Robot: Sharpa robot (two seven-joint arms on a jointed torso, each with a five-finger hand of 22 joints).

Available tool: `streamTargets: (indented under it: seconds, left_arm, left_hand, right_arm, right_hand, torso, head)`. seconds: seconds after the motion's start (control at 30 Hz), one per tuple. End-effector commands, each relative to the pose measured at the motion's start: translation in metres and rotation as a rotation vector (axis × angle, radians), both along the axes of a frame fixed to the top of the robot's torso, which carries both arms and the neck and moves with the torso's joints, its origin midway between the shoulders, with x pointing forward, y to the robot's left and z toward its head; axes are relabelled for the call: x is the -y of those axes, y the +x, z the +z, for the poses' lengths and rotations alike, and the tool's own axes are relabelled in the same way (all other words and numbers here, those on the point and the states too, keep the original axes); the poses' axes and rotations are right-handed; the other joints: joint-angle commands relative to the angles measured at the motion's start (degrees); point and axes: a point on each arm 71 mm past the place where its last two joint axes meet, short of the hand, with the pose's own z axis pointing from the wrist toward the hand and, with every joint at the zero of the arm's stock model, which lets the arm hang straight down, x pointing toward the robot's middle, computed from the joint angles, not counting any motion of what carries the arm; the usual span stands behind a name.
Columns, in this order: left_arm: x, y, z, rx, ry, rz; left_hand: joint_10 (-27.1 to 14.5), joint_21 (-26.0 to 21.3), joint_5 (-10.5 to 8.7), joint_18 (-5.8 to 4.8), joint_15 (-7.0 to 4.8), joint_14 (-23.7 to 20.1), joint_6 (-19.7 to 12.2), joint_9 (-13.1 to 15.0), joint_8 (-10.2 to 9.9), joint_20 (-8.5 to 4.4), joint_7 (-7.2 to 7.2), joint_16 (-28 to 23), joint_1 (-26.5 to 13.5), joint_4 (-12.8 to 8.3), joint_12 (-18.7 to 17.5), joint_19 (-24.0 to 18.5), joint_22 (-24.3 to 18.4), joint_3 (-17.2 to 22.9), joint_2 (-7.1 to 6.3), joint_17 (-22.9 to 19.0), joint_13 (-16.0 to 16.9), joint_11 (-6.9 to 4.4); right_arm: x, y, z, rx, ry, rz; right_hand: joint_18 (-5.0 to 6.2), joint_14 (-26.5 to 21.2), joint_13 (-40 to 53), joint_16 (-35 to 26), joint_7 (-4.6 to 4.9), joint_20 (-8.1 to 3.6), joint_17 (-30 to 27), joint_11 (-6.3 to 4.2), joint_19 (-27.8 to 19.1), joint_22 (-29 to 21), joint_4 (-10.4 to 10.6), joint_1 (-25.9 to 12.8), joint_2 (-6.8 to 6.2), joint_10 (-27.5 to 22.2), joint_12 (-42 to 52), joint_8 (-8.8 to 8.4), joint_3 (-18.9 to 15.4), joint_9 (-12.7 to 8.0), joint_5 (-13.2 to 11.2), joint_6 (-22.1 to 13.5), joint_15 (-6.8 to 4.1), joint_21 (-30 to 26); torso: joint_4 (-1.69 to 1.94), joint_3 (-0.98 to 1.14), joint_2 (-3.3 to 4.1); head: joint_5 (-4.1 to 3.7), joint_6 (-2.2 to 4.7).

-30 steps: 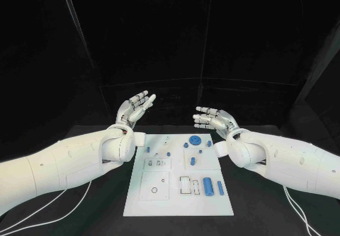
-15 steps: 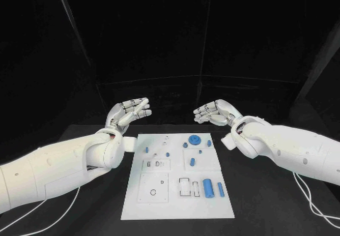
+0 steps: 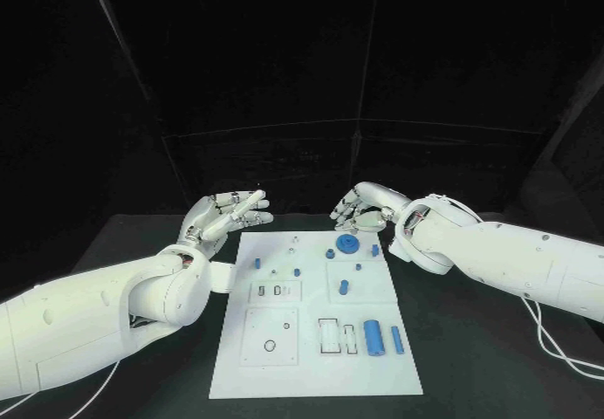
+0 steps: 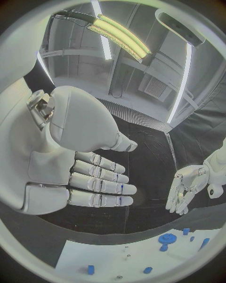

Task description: Assemble the parts on the task board

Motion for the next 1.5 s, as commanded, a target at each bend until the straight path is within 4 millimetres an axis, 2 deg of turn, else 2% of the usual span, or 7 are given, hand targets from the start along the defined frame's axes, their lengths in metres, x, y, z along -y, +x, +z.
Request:
streamTargets:
  seconds: [0.03,0.2,0.33,0.5,0.57,1.0,1.5]
  left_arm:
    - [0.009,-0.005,0.005,0.027,-0.015,-0.060]
    - [0.017,-0.010,0.006,0.026,-0.029,-0.091]
    - [0.018,-0.013,0.008,0.027,-0.034,-0.099]
    - [0.017,-0.016,0.009,0.026,-0.037,-0.103]
    - [0.017,-0.017,0.009,0.026,-0.038,-0.105]
    - [0.019,-0.019,0.010,0.022,-0.042,-0.115]
    - [0.018,-0.019,0.010,0.020,-0.041,-0.114]
  left_hand:
    - [0.4,0.2,0.18,0.86,-0.02,0.6,0.5,-0.1,-0.2,0.01,0.01,0.3,0.5,-0.5,-0.2,0.6,-0.1,0.0,0.05,0.1,-0.1,-0.11]
    - [0.5,0.2,0.19,0.81,0.03,0.5,0.6,-0.1,-0.2,0.01,0.03,0.1,0.5,-0.7,-0.3,0.7,-0.2,0.0,0.10,0.1,-0.1,-0.08]
    - [0.5,0.1,0.19,0.79,0.05,0.4,0.6,-0.1,-0.3,0.01,0.03,0.0,0.6,-0.8,-0.3,0.6,-0.2,0.0,0.13,0.1,-0.1,-0.08]
    - [0.5,0.1,0.19,0.77,0.07,0.3,0.7,-0.1,-0.3,0.01,0.03,0.0,0.6,-0.9,-0.3,0.6,-0.2,0.0,0.16,0.1,-0.1,-0.07]
    - [0.5,0.0,0.18,0.77,0.09,0.2,0.7,-0.1,-0.3,0.02,0.03,-0.1,0.6,-0.9,-0.4,0.6,-0.3,0.0,0.16,0.1,-0.1,-0.07]
    - [0.5,0.0,0.18,0.75,0.12,0.1,0.7,-0.1,-0.4,0.03,0.08,-0.2,0.6,-1.0,-0.4,0.6,-0.3,0.0,0.18,0.1,-0.1,-0.04]
    - [0.5,-0.1,0.18,0.75,0.15,0.0,0.7,-0.1,-0.4,0.04,0.12,-0.3,0.7,-1.1,-0.5,0.6,-0.4,-0.1,0.19,0.1,-0.1,-0.01]
  right_arm:
    - [-0.006,0.000,-0.003,0.059,-0.224,0.006]
    - [-0.014,-0.001,-0.005,0.079,-0.313,0.017]
    - [-0.019,-0.001,-0.007,0.079,-0.364,0.025]
    - [-0.021,0.000,-0.009,0.067,-0.405,0.028]
    - [-0.022,0.000,-0.010,0.063,-0.414,0.027]
    - [-0.027,0.002,-0.013,0.045,-0.441,0.035]
    - [-0.033,0.006,-0.015,0.033,-0.453,0.047]
  right_hand:
    - [0.48,5.3,0.1,6.9,0.10,-1.28,5.5,-0.40,1.5,5.6,0.1,-1.0,-2.38,1.0,-1.5,-1.57,0.7,-0.1,-0.4,0.3,-1.22,8.9]
    - [0.61,5.5,0.4,12.6,0.12,-1.10,10.1,-0.30,1.4,8.0,0.2,-1.6,-2.88,0.2,-1.2,-1.48,1.2,0.0,-0.5,-0.8,-1.27,12.7]
    - [0.70,6.3,0.4,18.1,-0.04,-1.22,13.9,-0.39,2.2,9.8,0.3,-2.1,-2.97,-0.5,-1.2,-1.45,1.8,0.0,-0.2,-1.1,-1.42,15.8]
    - [-0.66,6.2,0.4,29.8,-0.11,-0.97,24.7,-0.15,6.3,19.3,0.5,-2.6,-3.21,-2.5,-1.1,-1.47,2.3,0.0,-0.3,-1.3,-1.16,23.6]
    - [-0.95,5.8,0.4,32.5,-0.14,-0.91,27.1,-0.18,7.1,21.5,0.5,-2.6,-3.29,-2.7,-0.9,-1.46,2.4,0.0,-0.4,-1.4,-1.03,25.4]
    - [-2.47,5.6,0.5,43.6,-0.30,-0.64,37.7,-0.17,11.3,31.5,0.9,-2.8,-2.87,-3.2,-0.2,-1.38,3.2,0.1,-0.5,-1.6,-0.93,32.9]
    - [-3.39,5.9,0.5,49.2,-0.50,-0.66,43.2,-0.47,14.0,37.2,1.5,-3.2,-1.87,-1.9,0.4,-1.30,4.7,0.1,-0.6,-1.0,-1.04,36.8]
  torso:
    - [0.44,-0.01,1.71]
    - [0.66,-0.06,2.93]
    - [0.50,-0.04,3.73]
    - [0.42,-0.01,4.31]
    - [0.43,0.00,4.51]
    - [0.52,0.04,4.75]
    - [0.54,-0.01,4.76]
  head:
    - [-0.33,0.18]
    - [-0.63,0.47]
    - [-0.84,0.62]
    - [-1.01,0.50]
    - [-0.99,0.54]
    - [-0.77,-0.10]
    - [-0.73,-0.43]
